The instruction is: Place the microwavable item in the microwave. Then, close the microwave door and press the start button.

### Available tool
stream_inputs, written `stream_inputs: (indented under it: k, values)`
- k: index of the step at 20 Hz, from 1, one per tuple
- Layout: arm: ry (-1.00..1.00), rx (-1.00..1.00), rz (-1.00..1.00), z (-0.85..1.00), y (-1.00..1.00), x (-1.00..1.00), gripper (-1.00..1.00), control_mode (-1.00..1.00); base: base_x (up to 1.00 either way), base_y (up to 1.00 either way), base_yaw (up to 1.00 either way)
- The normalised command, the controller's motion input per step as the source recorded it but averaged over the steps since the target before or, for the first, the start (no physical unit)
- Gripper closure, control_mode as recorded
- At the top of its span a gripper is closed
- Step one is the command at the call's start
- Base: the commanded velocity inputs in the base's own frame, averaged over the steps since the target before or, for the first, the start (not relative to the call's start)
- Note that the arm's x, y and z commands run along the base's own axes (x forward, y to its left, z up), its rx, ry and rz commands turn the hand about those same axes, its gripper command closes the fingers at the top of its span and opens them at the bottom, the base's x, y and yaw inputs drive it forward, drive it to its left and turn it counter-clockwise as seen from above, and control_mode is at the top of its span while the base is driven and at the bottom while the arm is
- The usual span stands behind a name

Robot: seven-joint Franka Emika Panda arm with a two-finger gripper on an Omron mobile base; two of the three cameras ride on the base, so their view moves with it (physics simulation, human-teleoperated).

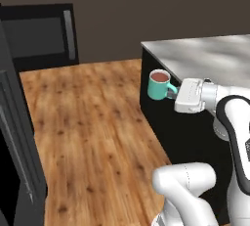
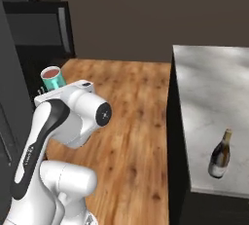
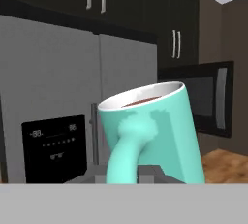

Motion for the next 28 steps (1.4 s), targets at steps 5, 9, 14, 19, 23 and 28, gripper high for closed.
stream_inputs:
  k: [5,9,14,19,23,28]
  values:
    - [0.00,0.00,0.00,0.00,0.00,0.00,1.00,1.00,1.00,0.30,-0.17]
    - [0.00,0.00,0.00,0.00,0.00,0.00,1.00,1.00,1.00,0.20,-0.14]
    - [0.00,0.00,0.00,0.00,0.00,0.00,1.00,1.00,1.00,0.34,-0.02]
    - [0.00,0.00,0.00,0.00,0.00,0.00,1.00,1.00,1.00,0.11,0.01]
    - [0.00,0.00,0.00,0.00,0.00,0.00,1.00,1.00,1.00,0.00,0.16]
    - [0.00,0.00,0.00,0.00,0.00,0.00,1.00,1.00,1.00,0.00,0.60]
